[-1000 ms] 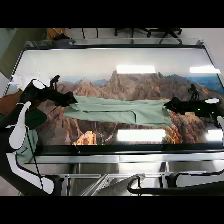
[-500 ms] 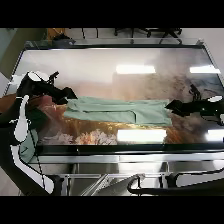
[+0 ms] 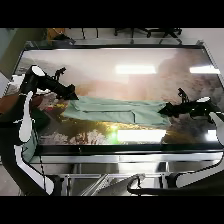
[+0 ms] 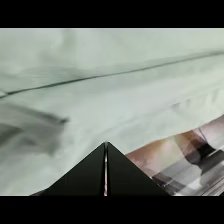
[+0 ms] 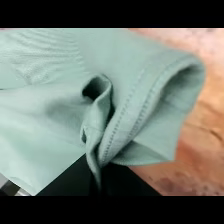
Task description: Fold the shirts.
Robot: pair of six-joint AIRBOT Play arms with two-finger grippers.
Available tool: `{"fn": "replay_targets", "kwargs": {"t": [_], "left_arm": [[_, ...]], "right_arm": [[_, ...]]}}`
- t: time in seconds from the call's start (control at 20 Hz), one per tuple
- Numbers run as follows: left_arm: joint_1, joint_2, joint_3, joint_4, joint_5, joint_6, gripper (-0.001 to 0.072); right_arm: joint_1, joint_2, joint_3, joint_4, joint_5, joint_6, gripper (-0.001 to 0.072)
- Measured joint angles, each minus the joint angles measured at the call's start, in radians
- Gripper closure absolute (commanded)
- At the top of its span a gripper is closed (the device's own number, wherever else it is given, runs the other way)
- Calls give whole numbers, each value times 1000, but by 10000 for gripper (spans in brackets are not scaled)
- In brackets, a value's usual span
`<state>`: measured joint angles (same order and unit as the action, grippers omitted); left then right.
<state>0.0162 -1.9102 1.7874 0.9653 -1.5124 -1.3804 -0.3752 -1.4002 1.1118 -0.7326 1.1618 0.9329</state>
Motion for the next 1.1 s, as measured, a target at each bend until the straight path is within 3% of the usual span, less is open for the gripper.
{"fn": "replay_targets", "kwargs": {"t": [0.25, 0.4, 0.8, 0.95, 1.1], "left_arm": [[-134, -1, 5, 0, 45, 1, 695], [-271, -22, 5, -8, 140, 0, 695], [-651, -222, 55, -61, 552, -67, 695], [-703, -304, 164, -103, 572, -83, 696], [-695, -316, 248, -108, 496, -90, 696]], "right_arm": [[3, 75, 89, 21, 59, -10, 695], [0, 134, 183, 34, 134, 17, 695], [2, 239, 465, 62, 412, 164, 695], [2, 268, 495, 64, 446, 191, 695], [2, 278, 505, 67, 458, 205, 695]]}}
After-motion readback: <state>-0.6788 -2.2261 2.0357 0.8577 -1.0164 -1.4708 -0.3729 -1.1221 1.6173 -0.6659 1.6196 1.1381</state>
